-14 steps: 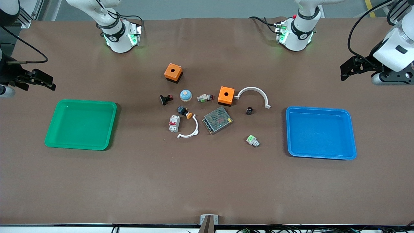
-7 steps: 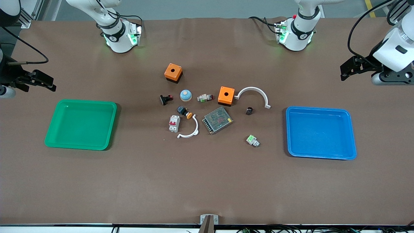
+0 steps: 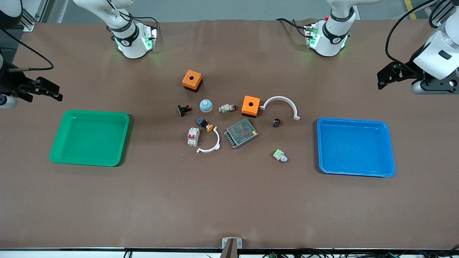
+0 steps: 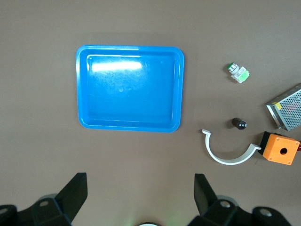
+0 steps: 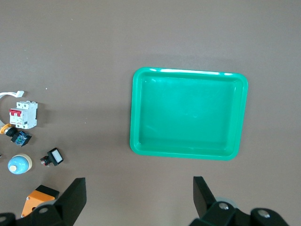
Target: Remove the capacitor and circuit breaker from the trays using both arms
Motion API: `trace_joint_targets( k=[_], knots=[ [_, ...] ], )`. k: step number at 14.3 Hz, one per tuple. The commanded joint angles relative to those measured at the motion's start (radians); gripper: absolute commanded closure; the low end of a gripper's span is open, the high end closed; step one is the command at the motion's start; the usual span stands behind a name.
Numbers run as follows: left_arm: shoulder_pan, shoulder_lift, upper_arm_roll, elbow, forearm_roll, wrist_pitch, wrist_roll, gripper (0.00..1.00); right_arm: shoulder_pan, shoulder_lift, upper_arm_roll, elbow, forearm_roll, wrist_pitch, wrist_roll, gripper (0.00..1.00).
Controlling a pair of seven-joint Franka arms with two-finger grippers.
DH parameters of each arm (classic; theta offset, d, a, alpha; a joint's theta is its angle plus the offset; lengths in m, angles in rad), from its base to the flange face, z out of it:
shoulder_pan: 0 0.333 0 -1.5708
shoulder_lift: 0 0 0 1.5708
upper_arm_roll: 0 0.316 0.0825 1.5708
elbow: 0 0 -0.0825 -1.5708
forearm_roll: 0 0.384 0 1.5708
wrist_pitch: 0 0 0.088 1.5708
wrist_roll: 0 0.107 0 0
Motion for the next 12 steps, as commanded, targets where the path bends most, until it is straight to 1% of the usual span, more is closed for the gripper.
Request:
trace_joint_targets(
  k=[1,5,12],
  knots=[
    [0.001,-0.012,0.0,-0.004,-0.022,0.016,0.001,0.0,-0.021,-0.034,0.011,-0.035,0.018,0.018,-0.02,0.0],
    [-0.003,0.023,0.0,0.048,-0.021,0.022,0.006,0.0,-0.021,-0.039,0.011,-0.035,0.019,0.026,-0.02,0.0],
    [-0.005,0.027,0.0,0.047,-0.022,0.022,0.003,0.0,-0.023,-0.04,0.008,-0.035,0.019,0.043,-0.055,0.0]
  ],
)
